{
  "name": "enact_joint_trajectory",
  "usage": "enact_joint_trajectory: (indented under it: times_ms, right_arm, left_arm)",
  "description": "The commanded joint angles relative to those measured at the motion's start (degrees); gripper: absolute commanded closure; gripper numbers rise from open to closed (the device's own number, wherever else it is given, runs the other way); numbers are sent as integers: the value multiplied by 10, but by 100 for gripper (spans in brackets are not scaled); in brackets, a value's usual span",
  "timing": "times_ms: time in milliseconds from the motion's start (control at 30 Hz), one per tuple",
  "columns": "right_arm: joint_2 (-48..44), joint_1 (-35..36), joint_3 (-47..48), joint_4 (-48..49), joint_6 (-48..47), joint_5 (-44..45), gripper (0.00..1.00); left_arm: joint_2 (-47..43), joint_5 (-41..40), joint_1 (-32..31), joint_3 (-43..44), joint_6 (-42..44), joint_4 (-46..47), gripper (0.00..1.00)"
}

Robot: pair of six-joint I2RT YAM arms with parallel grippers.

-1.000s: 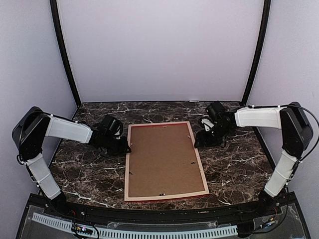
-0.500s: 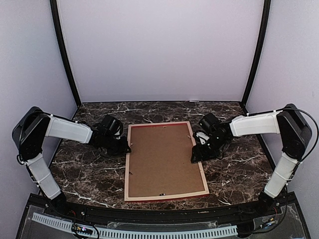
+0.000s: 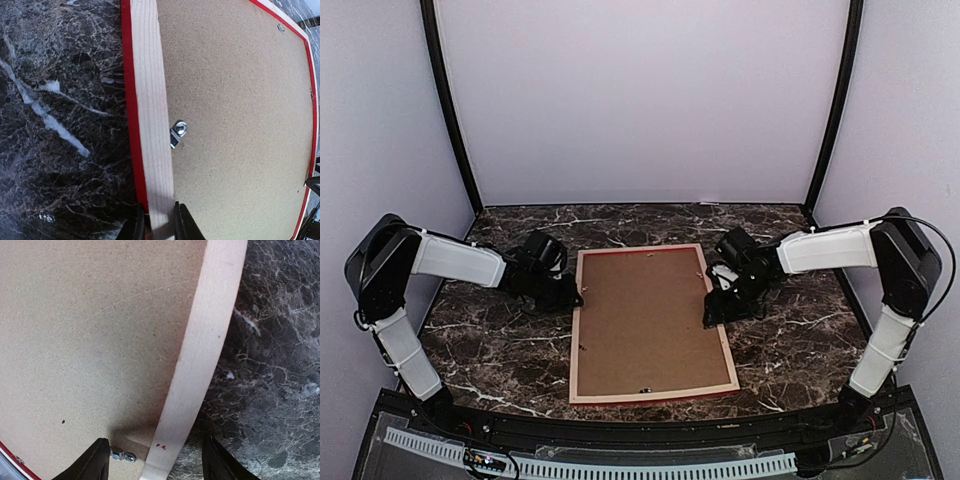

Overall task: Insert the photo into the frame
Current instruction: Press the fastener onto the backboard.

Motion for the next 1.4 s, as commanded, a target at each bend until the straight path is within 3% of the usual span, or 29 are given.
enact_joint_trajectory:
  times_ms: [0, 833, 1367]
  right_arm:
    - [13, 8, 16, -4, -2, 8, 36]
    - [18, 13, 42, -90, -85, 30, 41]
    - [10, 13, 50, -50, -67, -18, 41]
  left_arm:
    - [10, 13, -4, 8, 13, -9, 87]
    - [2, 8, -4, 2, 14, -15, 87]
    - [0, 5, -3, 1, 16, -15, 87]
